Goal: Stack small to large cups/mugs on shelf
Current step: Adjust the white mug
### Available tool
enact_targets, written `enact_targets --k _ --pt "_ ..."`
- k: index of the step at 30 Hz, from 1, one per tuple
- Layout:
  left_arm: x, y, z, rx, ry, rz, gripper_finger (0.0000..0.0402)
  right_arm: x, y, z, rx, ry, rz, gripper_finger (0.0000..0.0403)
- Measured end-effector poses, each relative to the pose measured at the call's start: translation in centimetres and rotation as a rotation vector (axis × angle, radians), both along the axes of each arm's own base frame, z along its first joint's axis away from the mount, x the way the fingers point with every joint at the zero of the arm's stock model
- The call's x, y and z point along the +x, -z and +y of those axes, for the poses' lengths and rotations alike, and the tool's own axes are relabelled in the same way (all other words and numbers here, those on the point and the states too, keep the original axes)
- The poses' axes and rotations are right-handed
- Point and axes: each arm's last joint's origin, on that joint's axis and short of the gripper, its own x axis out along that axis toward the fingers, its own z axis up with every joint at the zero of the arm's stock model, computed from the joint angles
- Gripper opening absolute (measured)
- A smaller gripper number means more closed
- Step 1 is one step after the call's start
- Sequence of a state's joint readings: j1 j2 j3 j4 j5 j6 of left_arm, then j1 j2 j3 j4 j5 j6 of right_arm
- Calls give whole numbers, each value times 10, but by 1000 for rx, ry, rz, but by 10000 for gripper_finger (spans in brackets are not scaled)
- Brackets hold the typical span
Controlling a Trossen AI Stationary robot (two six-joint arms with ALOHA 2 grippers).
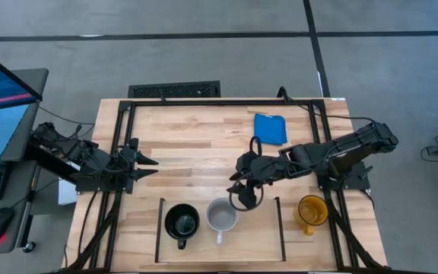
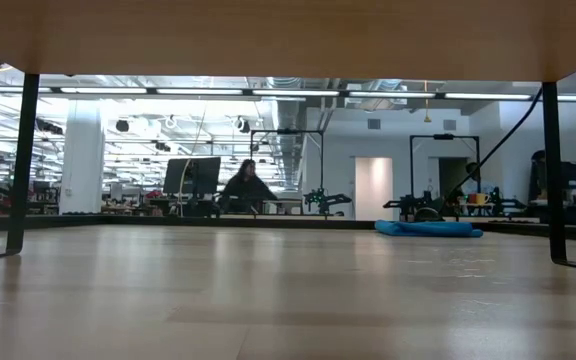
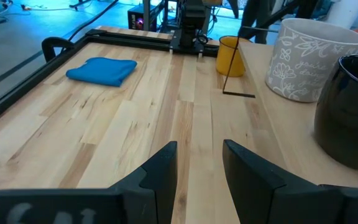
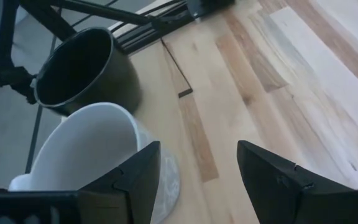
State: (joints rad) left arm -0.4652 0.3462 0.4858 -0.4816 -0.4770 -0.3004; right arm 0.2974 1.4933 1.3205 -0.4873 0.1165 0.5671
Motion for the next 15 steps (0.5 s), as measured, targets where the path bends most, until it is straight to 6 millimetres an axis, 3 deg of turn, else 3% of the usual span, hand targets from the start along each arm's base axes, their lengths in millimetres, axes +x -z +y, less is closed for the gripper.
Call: enact_targets --k 4,12,15 --pt "0 0 0 0 0 0 119 2 2 -2 -12 -4 5 235" --pt "0 1 0 5 0 9 119 22 33 4 -4 -45 137 235" --pt "-1 2 0 7 0 15 119 33 32 6 -7 -50 126 235"
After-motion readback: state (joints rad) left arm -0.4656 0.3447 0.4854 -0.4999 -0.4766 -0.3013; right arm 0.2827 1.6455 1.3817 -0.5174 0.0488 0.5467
